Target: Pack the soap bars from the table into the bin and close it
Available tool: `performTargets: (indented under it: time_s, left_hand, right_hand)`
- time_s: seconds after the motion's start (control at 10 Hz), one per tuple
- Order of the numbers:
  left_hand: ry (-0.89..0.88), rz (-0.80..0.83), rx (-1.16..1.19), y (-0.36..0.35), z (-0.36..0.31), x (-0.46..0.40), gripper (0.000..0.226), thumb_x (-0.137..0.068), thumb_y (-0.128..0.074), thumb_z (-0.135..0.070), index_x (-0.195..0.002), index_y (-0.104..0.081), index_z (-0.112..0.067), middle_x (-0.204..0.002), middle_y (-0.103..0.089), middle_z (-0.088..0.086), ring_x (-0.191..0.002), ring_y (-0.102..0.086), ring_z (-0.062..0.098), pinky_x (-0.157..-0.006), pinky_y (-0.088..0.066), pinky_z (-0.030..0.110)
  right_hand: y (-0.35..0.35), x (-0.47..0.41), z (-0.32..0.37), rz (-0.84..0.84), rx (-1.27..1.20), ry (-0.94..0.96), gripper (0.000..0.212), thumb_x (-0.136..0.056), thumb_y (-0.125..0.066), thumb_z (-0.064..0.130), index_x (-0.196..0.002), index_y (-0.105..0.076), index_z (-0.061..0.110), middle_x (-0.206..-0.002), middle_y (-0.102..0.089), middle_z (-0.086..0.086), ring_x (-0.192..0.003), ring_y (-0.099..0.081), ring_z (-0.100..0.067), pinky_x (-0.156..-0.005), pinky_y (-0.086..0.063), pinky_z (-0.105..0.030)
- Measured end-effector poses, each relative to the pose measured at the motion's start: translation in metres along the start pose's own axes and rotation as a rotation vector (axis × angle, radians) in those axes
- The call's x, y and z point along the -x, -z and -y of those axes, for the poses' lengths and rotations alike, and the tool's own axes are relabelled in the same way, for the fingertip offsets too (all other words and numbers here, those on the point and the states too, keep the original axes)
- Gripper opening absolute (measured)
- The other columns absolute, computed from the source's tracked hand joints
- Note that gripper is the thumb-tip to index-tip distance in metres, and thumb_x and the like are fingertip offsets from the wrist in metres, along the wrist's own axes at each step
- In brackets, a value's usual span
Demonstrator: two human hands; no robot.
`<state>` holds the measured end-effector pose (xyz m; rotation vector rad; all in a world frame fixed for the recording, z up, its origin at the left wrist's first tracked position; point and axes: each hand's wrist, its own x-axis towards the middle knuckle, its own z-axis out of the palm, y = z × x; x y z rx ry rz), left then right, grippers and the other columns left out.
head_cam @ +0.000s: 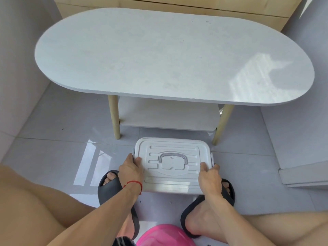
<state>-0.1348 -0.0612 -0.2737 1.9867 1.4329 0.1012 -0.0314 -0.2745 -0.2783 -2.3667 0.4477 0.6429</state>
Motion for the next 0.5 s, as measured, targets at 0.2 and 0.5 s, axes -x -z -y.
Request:
performTargets:
  time_s: [0.2, 0.5]
  left_hand:
    - [-0.031, 0.0, 0.012, -0.001, -0.009, -0.015, 0.026, -0.096, -0.049, -0.025, -0.077, -0.043, -0.01, -0.065, -0.05, 0.008, -0.07, -0.046, 0.035, -0.068, -0.035, 0.037]
    - [-0.012, 0.209, 0.184, 0.023, -0.028, -0.042, 0.02, -0.093, -0.058, -0.03, -0.11, -0.067, -0.025, -0.101, -0.07, 0.003, -0.106, -0.064, 0.035, -0.098, -0.052, 0.042]
  right_hand:
    - [0.003, -0.01, 0.01, 0.082, -0.044, 0.015, 0.048, -0.109, -0.028, 0.034, -0.148, -0.025, 0.005, -0.109, -0.062, -0.021, -0.082, -0.058, -0.028, -0.066, -0.046, -0.037]
    - [0.038, -0.041, 0.04, 0.217, 0.02, 0.122, 0.059, -0.107, -0.041, 0.034, -0.159, -0.026, 0.01, -0.158, -0.041, -0.015, -0.141, -0.044, -0.035, -0.114, -0.039, -0.044]
